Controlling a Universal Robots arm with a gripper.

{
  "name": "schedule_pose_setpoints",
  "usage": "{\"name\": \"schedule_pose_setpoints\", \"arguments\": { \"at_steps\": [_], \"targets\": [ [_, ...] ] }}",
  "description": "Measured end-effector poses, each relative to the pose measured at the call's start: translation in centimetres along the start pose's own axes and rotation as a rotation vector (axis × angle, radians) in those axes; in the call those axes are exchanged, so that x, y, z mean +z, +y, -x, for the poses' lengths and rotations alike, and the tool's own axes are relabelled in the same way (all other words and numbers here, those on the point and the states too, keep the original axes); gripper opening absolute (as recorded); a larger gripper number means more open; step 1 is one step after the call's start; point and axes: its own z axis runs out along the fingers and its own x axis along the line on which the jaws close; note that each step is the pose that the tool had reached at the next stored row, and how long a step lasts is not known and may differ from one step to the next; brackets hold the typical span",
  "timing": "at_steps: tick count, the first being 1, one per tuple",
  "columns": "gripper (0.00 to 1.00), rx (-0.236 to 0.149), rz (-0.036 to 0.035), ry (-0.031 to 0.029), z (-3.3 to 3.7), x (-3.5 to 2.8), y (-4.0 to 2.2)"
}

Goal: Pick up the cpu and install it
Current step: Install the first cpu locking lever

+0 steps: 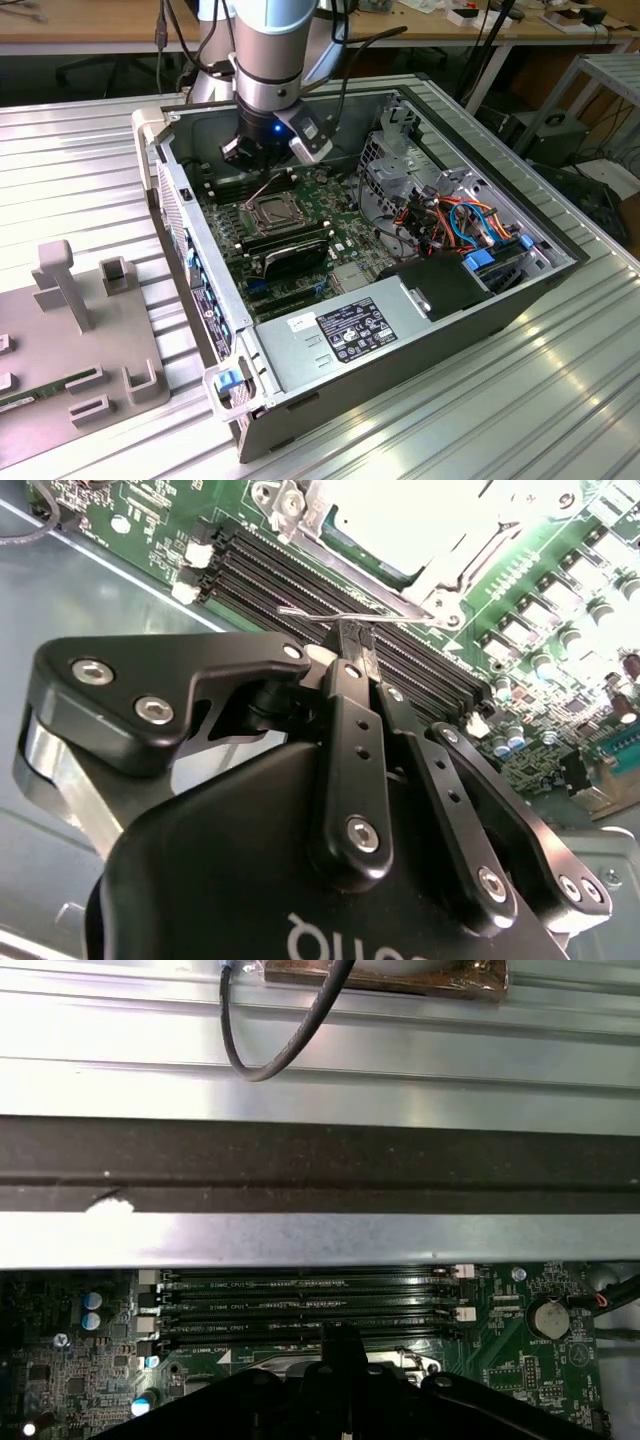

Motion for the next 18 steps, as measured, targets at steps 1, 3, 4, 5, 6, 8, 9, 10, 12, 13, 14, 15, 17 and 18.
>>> {"name": "schedule_pose_setpoints", "arguments": {
  "at_steps": [1,3,4,5,6,8,9,10,12,13,14,15,17,18],
  "targets": [
    [0.11,0.001,-0.0001,-0.0001,0.13,0.07,-0.01],
    [0.11,0.001,-0.0002,-0.0002,0.29,0.20,-0.04],
    [0.11,0.002,-0.0002,-0.0004,0.32,0.38,-0.08],
    [0.11,0.002,-0.0003,-0.0004,0.33,0.52,-0.11],
    [0.11,0.003,-0.0004,-0.0004,0.35,0.62,-0.14],
    [0.11,0.004,-0.0005,-0.0005,0.48,0.87,-0.23],
    [0.11,0.004,-0.0006,-0.0006,0.54,0.95,-0.26],
    [0.11,0.005,-0.0007,-0.0008,0.67,1.06,-0.30],
    [0.11,0.006,-0.0009,-0.0009,0.98,1.20,-0.44],
    [0.11,0.006,-0.0008,-0.0010,1.07,1.26,-0.49],
    [0.11,0.006,-0.0006,-0.0012,1.12,1.32,-0.51],
    [0.11,0.006,-0.0007,-0.0013,1.15,1.40,-0.53],
    [0.11,0.007,-0.0009,-0.0012,1.21,1.62,-0.59],
    [0.11,0.007,-0.0011,-0.0011,1.26,1.79,-0.62]
  ]
}}
